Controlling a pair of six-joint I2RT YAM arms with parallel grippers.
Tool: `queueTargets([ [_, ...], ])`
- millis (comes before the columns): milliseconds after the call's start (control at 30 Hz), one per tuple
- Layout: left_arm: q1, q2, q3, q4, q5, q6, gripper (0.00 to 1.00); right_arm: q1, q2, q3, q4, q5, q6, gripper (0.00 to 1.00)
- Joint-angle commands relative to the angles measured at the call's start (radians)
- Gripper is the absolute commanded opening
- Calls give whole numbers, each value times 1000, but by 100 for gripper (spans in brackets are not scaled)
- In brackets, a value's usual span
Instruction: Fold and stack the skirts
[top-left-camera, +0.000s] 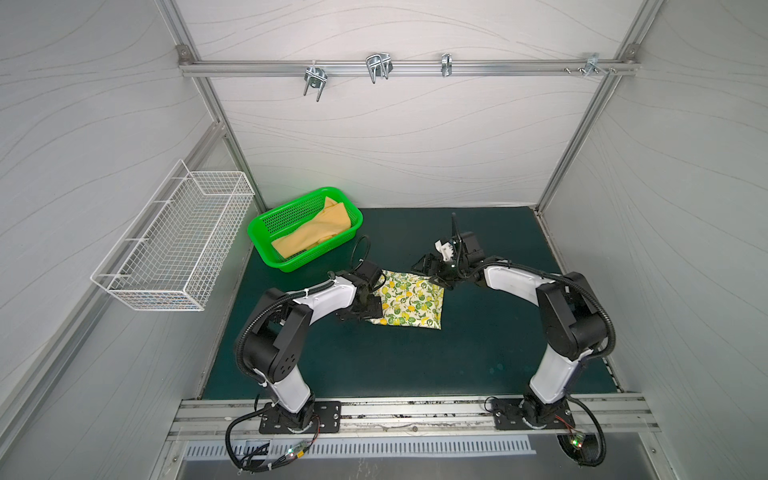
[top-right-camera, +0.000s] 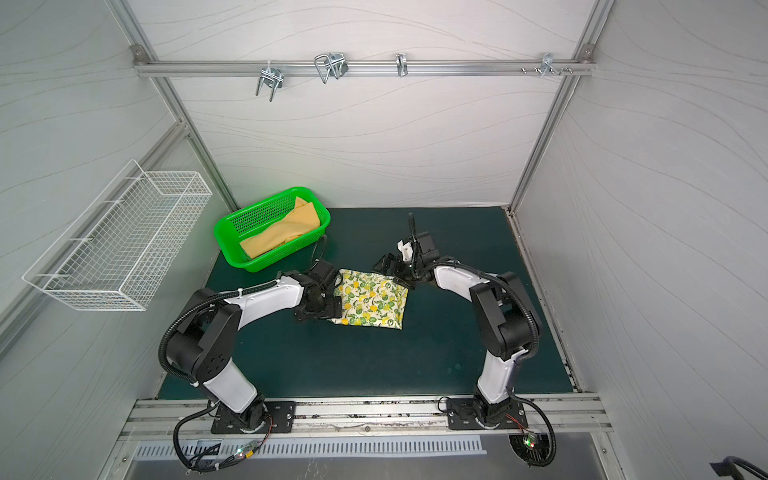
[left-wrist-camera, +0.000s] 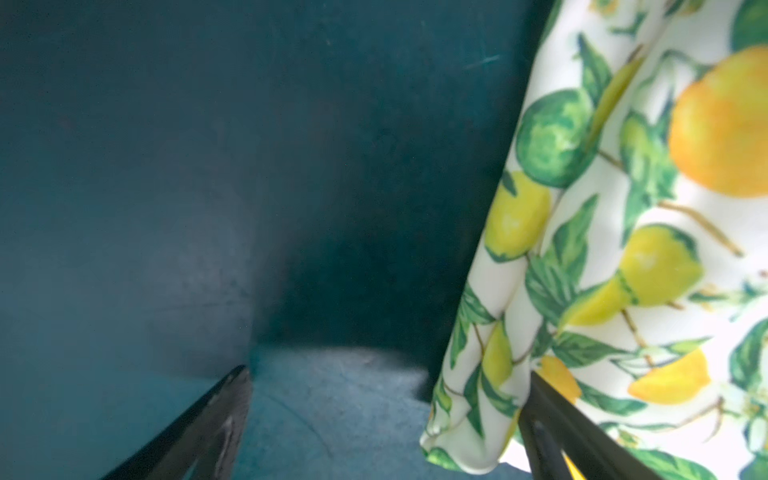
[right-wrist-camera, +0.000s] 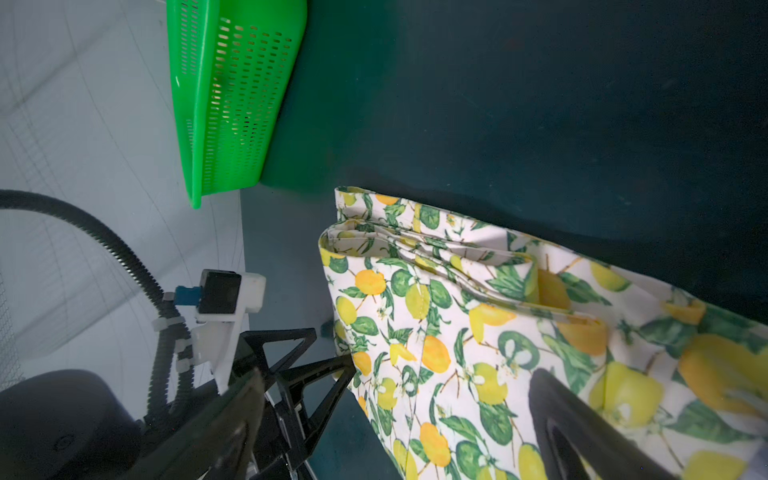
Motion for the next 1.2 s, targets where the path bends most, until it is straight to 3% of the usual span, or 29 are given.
queueTargets([
  [0,1,-7,12,-91,-57,12,98,13,-57,-8,-41,-8,-36,99],
  [167,1,-100,157,-133,-23,33,99,13,-136,-42,-96,42,-82,99],
  [400,26,20,386,-184,-25,98,99,8,-225,-62,-170,85,-120,99],
  [733,79,250,471,-154,-9,125,98,8,-300,-110,-203,106,-124,99],
  [1033,79,339,515,-217,-72,139,98,12,-314,-147,-201,101,-121,99],
  [1167,79,374,543,-244,-64,145,99,34,-313,-160,-251,173,-150,99],
])
